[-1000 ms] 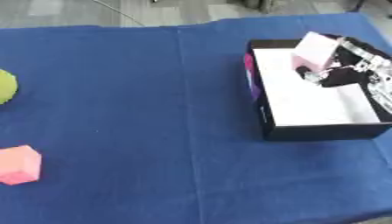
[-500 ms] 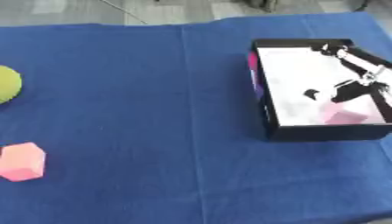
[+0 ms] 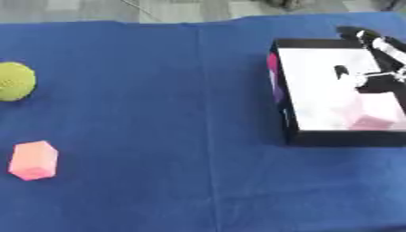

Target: Pick up the objects with one hand, pass them to the other hand, and then place them into the box on the other side of the table.

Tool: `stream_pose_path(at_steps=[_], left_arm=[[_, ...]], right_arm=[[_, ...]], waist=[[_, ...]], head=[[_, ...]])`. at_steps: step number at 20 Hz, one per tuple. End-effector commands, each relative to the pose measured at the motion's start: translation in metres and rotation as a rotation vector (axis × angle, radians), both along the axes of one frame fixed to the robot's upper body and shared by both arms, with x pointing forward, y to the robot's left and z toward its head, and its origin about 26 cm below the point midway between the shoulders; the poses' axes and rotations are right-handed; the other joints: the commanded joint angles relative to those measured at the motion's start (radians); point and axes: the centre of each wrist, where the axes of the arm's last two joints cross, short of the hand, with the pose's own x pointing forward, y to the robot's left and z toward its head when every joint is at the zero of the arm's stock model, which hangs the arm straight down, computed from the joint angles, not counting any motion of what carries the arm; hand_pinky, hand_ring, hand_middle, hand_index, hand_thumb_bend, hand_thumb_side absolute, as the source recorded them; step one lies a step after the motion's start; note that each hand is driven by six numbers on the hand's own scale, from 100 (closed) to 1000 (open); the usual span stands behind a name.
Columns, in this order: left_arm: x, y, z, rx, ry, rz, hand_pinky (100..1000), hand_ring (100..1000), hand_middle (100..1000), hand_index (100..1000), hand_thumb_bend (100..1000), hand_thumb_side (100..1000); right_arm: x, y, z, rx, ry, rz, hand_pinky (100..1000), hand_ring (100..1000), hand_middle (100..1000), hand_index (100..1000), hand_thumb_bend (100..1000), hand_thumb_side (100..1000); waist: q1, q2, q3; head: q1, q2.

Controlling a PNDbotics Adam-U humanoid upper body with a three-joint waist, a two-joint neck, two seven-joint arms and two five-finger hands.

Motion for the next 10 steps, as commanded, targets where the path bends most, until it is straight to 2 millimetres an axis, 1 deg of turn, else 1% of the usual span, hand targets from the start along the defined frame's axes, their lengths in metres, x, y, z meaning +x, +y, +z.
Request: stream_pose_path(at_steps=[1,2,3,4,5,6,7,8,10], left_arm=[[-0.001,0.024,0.026,0.04,0.072,-0.007,853,774,772,882,194,619],[0.001,0.03,0.031,0.059,0.121,-0.014,860,780,775,883,183,625],[0.005,0.038,0.036,0.073,0.175,-0.025,864,782,775,886,169,618],[0.008,0.045,0.04,0.086,0.234,-0.041,872,789,775,892,165,623],[0.012,0.051,0.042,0.107,0.304,-0.062,882,799,779,898,190,621],[0.015,0.057,0.044,0.139,0.377,-0.095,883,800,778,898,202,623],[0.018,0.062,0.045,0.177,0.446,-0.135,885,805,776,895,244,634],[0.021,0.067,0.047,0.22,0.507,-0.171,886,809,778,895,269,625],[0.024,0.076,0.05,0.306,0.594,-0.22,887,816,774,900,339,637]], right_arm=[[-0.011,0.022,0.028,0.11,-0.056,0.13,1000,1000,1000,1000,100,570],[-0.014,0.028,0.032,0.128,-0.061,0.173,1000,1000,1000,1000,100,458],[-0.017,0.033,0.035,0.137,-0.066,0.212,1000,1000,1000,1000,100,411],[-0.02,0.038,0.038,0.145,-0.072,0.243,1000,1000,1000,1000,100,406],[-0.022,0.042,0.04,0.153,-0.078,0.263,1000,1000,1000,1000,100,319],[-0.024,0.044,0.041,0.159,-0.084,0.271,1000,1000,1000,1000,100,301],[-0.026,0.047,0.043,0.166,-0.09,0.275,1000,1000,1000,1000,100,283],[-0.027,0.05,0.044,0.175,-0.094,0.275,1000,1000,1000,1000,100,282],[-0.03,0.055,0.045,0.195,-0.102,0.271,1000,1000,1000,1000,100,292]], waist=[[0.005,-0.02,-0.003],[0.006,-0.021,-0.004],[0.007,-0.022,-0.005],[0.008,-0.023,-0.006],[0.009,-0.024,-0.008],[0.01,-0.024,-0.01],[0.011,-0.025,-0.011],[0.012,-0.025,-0.012],[0.013,-0.026,-0.013]], head=[[0.065,0.008],[0.076,0.01],[0.084,0.012],[0.089,0.012],[0.093,0.014],[0.097,0.016],[0.1,0.017],[0.103,0.019],[0.104,0.021]])
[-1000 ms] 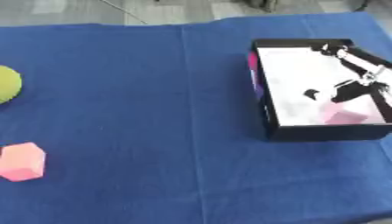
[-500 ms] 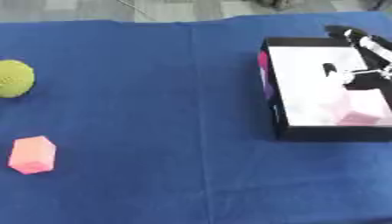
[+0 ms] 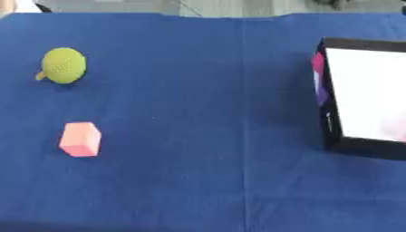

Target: Pick up the objects with one hand, pass them to the other hand, and then place them into the box on the other side of the table.

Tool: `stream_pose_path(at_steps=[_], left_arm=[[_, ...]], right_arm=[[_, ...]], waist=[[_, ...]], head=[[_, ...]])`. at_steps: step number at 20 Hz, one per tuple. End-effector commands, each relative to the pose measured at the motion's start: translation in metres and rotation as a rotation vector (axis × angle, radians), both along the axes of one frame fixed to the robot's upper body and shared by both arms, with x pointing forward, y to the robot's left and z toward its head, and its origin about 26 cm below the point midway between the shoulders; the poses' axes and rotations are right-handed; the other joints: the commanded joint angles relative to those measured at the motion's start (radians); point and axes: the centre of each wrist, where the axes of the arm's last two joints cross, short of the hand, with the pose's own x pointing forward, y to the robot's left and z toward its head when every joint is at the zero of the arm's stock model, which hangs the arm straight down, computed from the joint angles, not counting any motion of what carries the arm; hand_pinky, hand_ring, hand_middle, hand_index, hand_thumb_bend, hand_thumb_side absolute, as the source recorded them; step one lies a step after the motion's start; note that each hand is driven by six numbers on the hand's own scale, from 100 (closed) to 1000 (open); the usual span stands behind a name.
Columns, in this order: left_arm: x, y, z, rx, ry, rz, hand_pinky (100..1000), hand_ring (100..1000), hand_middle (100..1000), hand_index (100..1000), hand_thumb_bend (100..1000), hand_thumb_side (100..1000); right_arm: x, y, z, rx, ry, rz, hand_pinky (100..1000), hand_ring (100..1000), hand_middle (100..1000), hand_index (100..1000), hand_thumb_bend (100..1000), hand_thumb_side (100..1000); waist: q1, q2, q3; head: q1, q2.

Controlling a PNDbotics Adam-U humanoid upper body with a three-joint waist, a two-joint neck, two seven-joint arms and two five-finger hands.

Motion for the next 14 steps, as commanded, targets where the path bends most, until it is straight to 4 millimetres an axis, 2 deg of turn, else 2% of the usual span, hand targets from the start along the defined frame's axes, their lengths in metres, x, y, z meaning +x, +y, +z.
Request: stream_pose_path(at_steps=[1,3,7,12,14], left_arm=[[-0.001,0.021,0.019,0.149,0.117,-0.071,889,821,778,900,372,621],[0.001,0.022,0.024,0.239,0.175,-0.125,896,836,784,899,424,567],[0.006,0.016,0.027,0.382,0.267,-0.198,908,856,794,896,522,511],[0.019,-0.004,0.024,0.523,0.354,-0.247,914,874,802,889,603,525],[0.023,-0.012,0.022,0.577,0.367,-0.238,920,889,810,897,636,504]], right_arm=[[-0.007,0.008,0.014,0.011,-0.034,0.004,1000,1000,1000,1000,100,299],[-0.008,0.01,0.013,0.02,-0.028,-0.006,1000,1000,1000,1000,100,297],[-0.007,0.01,0.011,0.028,-0.005,-0.02,1000,1000,1000,1000,100,355],[-0.002,0.009,0.009,0.05,0.03,-0.038,1000,1000,1000,1000,100,360],[0.0,0.01,0.009,0.05,0.041,-0.035,1000,1000,1000,1000,100,368]], waist=[[0.004,-0.026,-0.001],[0.005,-0.027,-0.001],[0.007,-0.029,0.0],[0.008,-0.032,-0.001],[0.009,-0.032,-0.002]], head=[[0.007,0.005],[0.005,0.005],[0.004,0.007],[-0.011,0.007],[-0.014,0.007]])
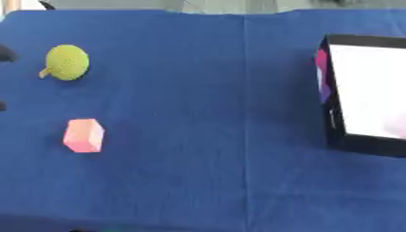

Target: Pick up the objects with one hand, pass them to the other hand, and then place them into the box on the other side of the table.

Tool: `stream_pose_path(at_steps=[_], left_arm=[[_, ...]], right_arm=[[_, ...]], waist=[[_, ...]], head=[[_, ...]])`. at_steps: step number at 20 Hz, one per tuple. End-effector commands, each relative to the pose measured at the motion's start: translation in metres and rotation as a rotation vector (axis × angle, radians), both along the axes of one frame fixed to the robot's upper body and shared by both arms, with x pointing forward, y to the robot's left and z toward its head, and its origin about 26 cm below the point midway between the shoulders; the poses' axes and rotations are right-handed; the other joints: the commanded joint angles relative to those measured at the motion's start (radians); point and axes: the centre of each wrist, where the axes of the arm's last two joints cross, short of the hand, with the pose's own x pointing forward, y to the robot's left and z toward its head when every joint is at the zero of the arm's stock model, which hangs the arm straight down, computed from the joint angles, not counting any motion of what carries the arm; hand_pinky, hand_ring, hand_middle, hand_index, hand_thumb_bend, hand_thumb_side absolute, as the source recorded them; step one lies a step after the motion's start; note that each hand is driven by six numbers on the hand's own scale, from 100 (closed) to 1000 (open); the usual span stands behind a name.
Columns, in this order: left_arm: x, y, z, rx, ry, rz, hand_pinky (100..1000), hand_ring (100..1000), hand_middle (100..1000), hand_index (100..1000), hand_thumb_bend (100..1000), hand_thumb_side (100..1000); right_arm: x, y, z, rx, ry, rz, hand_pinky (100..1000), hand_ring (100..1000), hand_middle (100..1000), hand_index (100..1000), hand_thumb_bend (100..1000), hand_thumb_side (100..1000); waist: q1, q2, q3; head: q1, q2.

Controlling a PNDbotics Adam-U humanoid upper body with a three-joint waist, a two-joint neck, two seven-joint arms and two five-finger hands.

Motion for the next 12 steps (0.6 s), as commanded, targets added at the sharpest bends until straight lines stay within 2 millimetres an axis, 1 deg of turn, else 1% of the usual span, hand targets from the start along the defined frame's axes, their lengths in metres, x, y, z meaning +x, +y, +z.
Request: stream_pose_path(at_steps=[1,4,7,12], left_arm=[[0.001,-0.007,0.009,0.149,0.01,-0.03,923,895,813,897,658,495],[0.006,-0.018,0.002,0.222,0.012,-0.037,930,903,817,895,668,477],[0.01,-0.028,-0.008,0.241,0.045,-0.078,934,899,807,885,631,448],[0.01,-0.046,-0.019,0.255,0.094,-0.195,938,893,800,879,601,474]], right_arm=[[0.001,0.001,0.007,-0.013,0.002,0.001,1000,1000,1000,1000,100,374],[0.004,0.004,0.006,-0.013,0.017,0.009,1000,1000,1000,1000,100,379],[0.005,0.006,0.005,-0.021,0.029,0.017,1000,1000,1000,1000,100,377],[0.007,0.007,0.001,-0.037,0.046,0.02,1000,1000,1000,1000,100,384]], waist=[[0.004,-0.03,-0.002],[0.007,-0.03,-0.002],[0.008,-0.03,-0.002],[0.007,-0.028,-0.002]], head=[[-0.007,0.0],[-0.001,0.003],[0.003,0.004],[0.008,0.006]])
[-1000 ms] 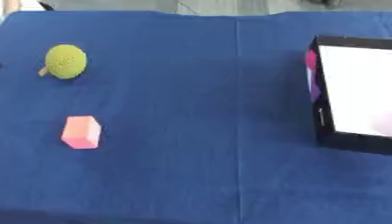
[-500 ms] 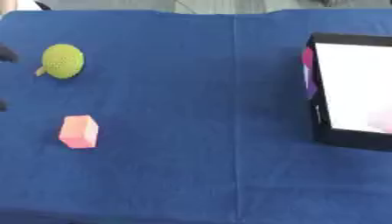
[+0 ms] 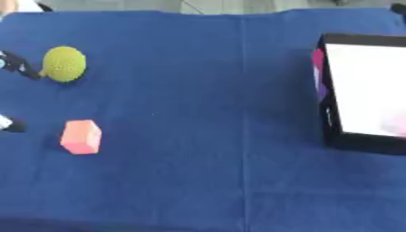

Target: Pick up the objects with one hand, pass them to the other hand, and then place them into the box on the other side of the table.

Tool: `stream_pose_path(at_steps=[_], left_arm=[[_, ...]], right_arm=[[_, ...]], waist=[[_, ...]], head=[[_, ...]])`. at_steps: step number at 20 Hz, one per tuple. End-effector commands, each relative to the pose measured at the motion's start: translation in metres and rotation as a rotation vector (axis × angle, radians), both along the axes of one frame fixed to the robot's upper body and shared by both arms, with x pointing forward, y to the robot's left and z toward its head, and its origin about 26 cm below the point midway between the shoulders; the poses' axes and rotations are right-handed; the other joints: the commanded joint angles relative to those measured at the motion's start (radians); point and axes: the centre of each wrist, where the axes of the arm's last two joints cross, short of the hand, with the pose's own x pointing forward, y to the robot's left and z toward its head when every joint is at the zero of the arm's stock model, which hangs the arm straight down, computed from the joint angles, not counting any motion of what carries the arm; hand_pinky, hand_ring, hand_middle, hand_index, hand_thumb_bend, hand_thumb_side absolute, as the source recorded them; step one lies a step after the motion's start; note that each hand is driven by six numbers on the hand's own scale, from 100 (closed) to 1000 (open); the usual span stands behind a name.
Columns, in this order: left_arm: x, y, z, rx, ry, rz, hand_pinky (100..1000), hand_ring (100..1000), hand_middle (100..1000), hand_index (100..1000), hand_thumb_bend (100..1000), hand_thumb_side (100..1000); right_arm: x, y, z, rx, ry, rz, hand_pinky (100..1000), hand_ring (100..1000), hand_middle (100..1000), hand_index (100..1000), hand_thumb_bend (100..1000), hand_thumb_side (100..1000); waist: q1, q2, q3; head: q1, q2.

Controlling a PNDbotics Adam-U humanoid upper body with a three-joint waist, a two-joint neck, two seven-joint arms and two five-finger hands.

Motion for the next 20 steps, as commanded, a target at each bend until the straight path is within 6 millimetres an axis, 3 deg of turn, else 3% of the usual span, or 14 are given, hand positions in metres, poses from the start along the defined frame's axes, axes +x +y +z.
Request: stream_pose_path(at_steps=[1,4,11,20], left_arm=[[-0.004,-0.007,0.007,0.101,0.047,-0.143,939,896,802,879,611,468],[-0.007,-0.013,0.005,0.126,0.049,-0.161,938,899,804,873,628,438],[-0.005,-0.025,-0.006,0.197,0.04,-0.146,933,905,799,860,647,249],[-0.004,-0.046,-0.021,0.193,0.024,-0.132,938,912,800,860,643,251]], right_arm=[[0.0,0.001,0.008,-0.032,-0.016,0.003,1000,1000,1000,1000,100,384],[0.0,0.002,0.006,-0.041,-0.009,0.007,1000,1000,1000,1000,100,389],[0.002,0.003,0.002,-0.046,0.008,0.007,1000,1000,1000,1000,100,433],[0.005,0.002,0.0,-0.045,0.025,0.005,1000,1000,1000,1000,100,444]], waist=[[0.001,-0.028,0.0],[0.001,-0.028,0.0],[0.0,-0.027,-0.001],[0.002,-0.026,-0.002]], head=[[0.007,0.005],[0.01,0.007],[0.016,0.01],[0.019,0.011]])
